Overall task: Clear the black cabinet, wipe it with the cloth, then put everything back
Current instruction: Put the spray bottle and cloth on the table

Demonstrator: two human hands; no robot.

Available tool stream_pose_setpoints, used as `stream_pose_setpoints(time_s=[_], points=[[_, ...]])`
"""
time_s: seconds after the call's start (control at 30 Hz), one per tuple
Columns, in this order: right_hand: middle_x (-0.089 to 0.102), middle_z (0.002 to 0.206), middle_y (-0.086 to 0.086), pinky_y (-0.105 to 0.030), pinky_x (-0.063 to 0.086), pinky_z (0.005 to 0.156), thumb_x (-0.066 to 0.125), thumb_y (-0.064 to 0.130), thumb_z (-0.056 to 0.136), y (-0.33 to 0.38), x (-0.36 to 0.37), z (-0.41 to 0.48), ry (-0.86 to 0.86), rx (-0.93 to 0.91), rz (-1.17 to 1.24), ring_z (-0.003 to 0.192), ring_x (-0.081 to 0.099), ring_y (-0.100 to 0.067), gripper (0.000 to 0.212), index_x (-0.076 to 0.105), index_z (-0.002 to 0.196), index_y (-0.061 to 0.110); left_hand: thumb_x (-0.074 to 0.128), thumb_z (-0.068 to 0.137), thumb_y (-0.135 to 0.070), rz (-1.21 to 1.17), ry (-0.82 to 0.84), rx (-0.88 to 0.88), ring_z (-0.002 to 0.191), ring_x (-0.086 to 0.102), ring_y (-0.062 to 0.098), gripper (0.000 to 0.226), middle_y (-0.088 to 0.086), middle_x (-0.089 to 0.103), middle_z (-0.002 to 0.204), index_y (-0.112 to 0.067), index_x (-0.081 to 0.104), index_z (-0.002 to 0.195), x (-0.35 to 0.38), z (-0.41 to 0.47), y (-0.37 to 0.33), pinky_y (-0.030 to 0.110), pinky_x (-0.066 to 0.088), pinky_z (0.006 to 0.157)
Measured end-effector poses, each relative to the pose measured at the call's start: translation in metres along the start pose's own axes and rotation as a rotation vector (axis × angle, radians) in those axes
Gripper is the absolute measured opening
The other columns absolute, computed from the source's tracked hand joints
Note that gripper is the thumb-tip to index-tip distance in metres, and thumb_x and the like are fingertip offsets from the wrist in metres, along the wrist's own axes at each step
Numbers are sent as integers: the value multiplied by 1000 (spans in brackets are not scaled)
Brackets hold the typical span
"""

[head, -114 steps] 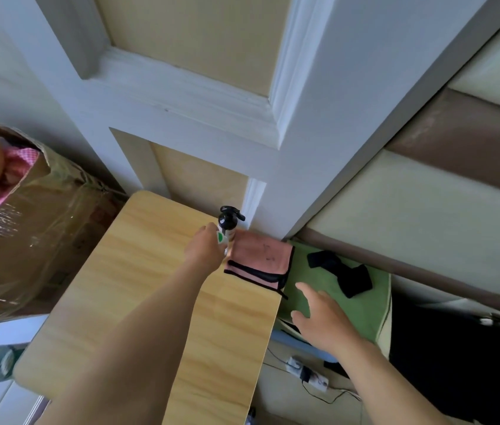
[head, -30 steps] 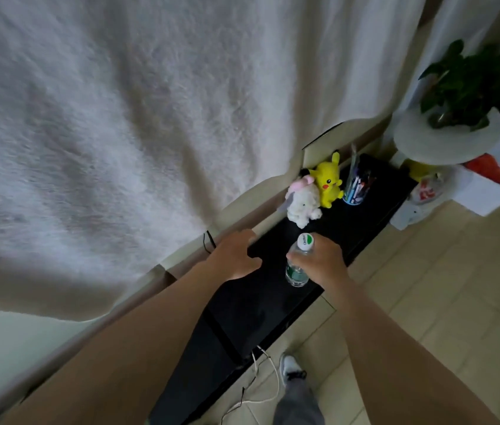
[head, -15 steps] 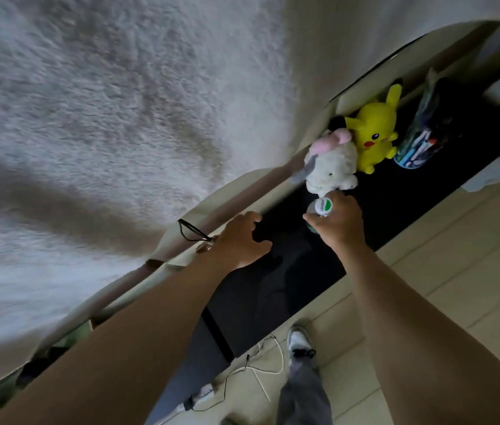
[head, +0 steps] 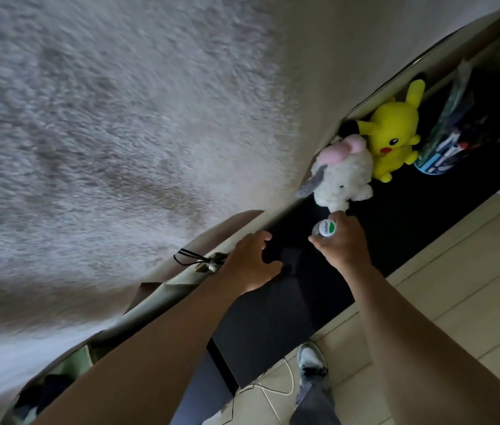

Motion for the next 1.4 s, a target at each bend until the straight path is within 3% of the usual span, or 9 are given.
stream_pose_setpoints(time_s=[0.37,0.57,0.73,1.07,1.4], points=[[47,108,-9,-29,44,72,90,23,73,-9,10,0,62,-1,7,93,59,-28,54,56,111,6,71,87,-34,-15,-21,-4,126,50,16,66,0,50,136,-23,43,145,10,6,-2,38,45,106],[49,133,-18,-34,47,91,92,27,70,-16,-2,-15,108,84,52,117,57,-33,82,47,135,6,71,88,-33,20,-19,4,125,48,14,65,0,49,138,-22,41,145,12,-10,-3,31,42,104],[49,135,-19,-30,43,84,90,26,72,-7,-33,-51,86,103,39,117,58,-35,83,45,138,6,69,90,-34,42,-26,43,126,49,16,66,-2,46,139,-24,39,148,-1,-43,-17,26,41,95],[45,138,-14,-39,48,96,85,38,76,45,-96,-206,29,57,-61,123,55,-34,83,41,142,13,73,89,-33,-39,-133,201,130,47,17,64,-1,46,139,-23,42,144,-38,-176,-21,37,43,109],[45,135,-12,-42,48,93,77,45,82,126,-91,-430,-67,-111,-199,122,53,-33,82,34,147,21,68,93,-35,80,-224,369,133,45,23,66,2,43,144,-21,38,150,-69,-381,66,34,41,108]])
Point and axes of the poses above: each hand's wrist, its own z-axis towards the middle knuckle, its own x-axis out of the palm, y = z × x, the point moved 7 cm from there along z, towards the middle knuckle
